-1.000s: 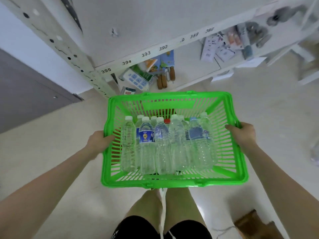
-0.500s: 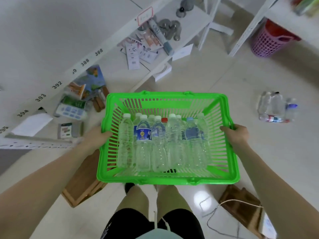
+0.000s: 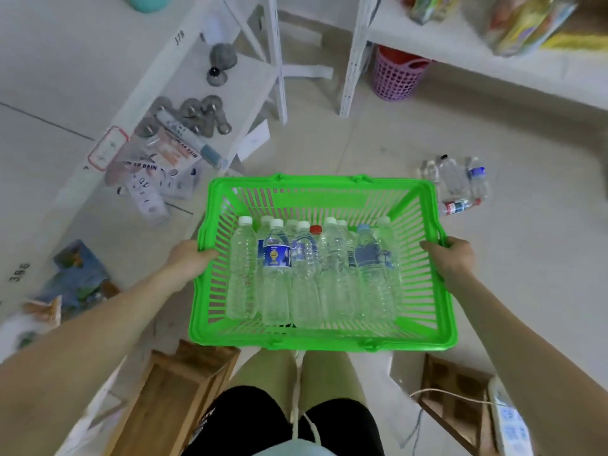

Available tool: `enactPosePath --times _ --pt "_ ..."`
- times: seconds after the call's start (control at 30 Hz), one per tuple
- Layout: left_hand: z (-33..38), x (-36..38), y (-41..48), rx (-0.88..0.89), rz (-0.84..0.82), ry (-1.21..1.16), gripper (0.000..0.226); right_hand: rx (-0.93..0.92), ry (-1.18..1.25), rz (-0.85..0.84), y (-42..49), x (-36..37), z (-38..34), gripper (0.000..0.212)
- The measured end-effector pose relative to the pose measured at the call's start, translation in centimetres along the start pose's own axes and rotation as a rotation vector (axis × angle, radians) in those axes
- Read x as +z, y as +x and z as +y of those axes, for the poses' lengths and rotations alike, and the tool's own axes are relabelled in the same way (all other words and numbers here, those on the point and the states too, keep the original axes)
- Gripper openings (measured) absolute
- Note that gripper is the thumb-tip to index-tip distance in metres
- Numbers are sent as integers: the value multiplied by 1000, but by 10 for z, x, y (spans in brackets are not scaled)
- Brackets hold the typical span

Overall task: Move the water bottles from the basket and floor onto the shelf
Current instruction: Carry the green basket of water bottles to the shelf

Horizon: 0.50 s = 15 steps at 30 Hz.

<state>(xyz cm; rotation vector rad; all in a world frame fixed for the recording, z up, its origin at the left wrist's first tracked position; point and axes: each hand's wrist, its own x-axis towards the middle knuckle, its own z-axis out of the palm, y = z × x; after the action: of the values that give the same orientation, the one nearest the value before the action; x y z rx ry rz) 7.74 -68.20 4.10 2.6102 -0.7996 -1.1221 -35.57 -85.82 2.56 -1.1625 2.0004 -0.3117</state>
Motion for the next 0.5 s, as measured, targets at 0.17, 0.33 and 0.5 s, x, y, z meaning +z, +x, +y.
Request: enactPosePath --times 0.17,0.33,0.5 --pt "94 -3 73 75 -36 127 17 67 36 17 65 -15 -23 33" --pt "187 9 130 113 -58 179 16 89 30 35 138 -38 -51 30" --pt "269 30 177 144 -68 155 15 95 28 37 222 -61 -82 27"
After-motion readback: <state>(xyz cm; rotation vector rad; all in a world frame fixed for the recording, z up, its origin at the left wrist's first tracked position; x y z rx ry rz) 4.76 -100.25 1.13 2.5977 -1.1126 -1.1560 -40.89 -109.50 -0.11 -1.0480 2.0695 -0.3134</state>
